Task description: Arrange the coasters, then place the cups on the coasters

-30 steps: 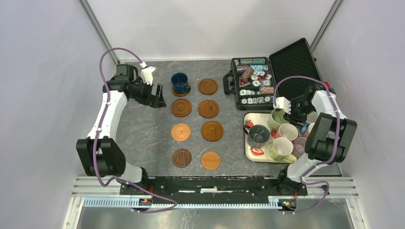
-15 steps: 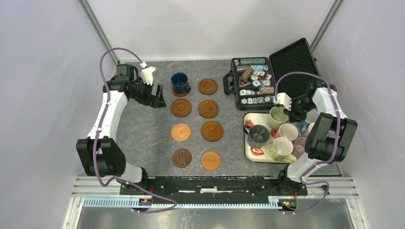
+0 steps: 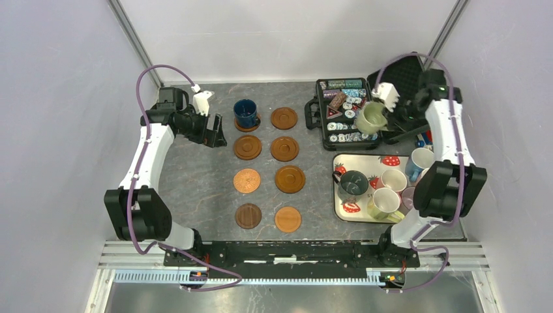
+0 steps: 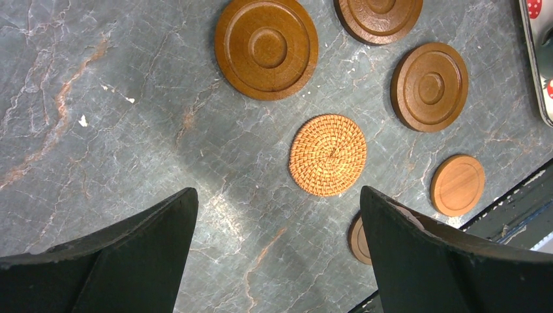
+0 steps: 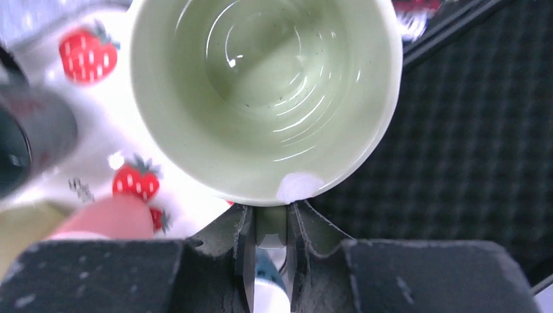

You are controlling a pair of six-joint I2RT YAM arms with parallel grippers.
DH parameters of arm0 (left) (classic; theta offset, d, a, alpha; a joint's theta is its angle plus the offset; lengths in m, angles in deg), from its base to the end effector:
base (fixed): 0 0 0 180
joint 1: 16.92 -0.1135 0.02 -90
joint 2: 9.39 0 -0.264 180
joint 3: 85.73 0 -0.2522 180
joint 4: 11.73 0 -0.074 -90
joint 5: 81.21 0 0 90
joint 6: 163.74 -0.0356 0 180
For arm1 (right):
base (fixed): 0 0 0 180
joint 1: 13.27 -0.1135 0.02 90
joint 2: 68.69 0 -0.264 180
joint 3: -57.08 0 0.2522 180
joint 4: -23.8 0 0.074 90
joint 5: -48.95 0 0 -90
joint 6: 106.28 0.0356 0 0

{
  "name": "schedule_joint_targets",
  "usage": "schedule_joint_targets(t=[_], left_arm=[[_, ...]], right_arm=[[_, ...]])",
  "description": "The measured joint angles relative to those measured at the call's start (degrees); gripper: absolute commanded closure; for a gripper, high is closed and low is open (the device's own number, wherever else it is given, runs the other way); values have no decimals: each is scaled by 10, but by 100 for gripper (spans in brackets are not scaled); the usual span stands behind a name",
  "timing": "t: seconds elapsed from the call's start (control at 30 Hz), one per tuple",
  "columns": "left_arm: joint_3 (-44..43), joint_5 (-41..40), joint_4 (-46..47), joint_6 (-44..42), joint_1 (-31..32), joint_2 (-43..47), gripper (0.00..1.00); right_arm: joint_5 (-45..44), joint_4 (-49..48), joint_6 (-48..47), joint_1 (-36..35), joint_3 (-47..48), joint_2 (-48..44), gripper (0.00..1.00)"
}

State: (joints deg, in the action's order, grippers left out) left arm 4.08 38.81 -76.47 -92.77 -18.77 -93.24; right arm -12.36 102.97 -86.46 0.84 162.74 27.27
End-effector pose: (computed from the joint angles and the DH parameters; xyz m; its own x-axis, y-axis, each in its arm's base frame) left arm 0.2977 -0.0082 0.3145 -0.7284 0.2589 -0.6343 0.4988 0.8351 -0.2320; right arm 0.3270 -0.0646 0.3200 -0.3555 -0.7616 -0.5419 -0.8373 0.5172 -0.1775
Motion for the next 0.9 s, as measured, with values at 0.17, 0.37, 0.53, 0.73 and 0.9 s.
schedule_joint_targets(t=[0.17,0.37,0.53,0.73,0.9], left_arm=[[-12,-2,0,0,0,-7,0],[-15,-9,3,1,0,-7,0],[-15,-13,10,1,0,-7,0],[0,-15,31,5,0,0,0],[10,-16,40,17,0,6,0]], right_arm=[[-50,-95,186,-143,36,7,100],[-92,-145,365,-259,134,87,100],[-156,-179,452,-319,173,167,100],[-191,-196,488,-375,221,260,100],[-193,-226,493,-397,234,302,100]])
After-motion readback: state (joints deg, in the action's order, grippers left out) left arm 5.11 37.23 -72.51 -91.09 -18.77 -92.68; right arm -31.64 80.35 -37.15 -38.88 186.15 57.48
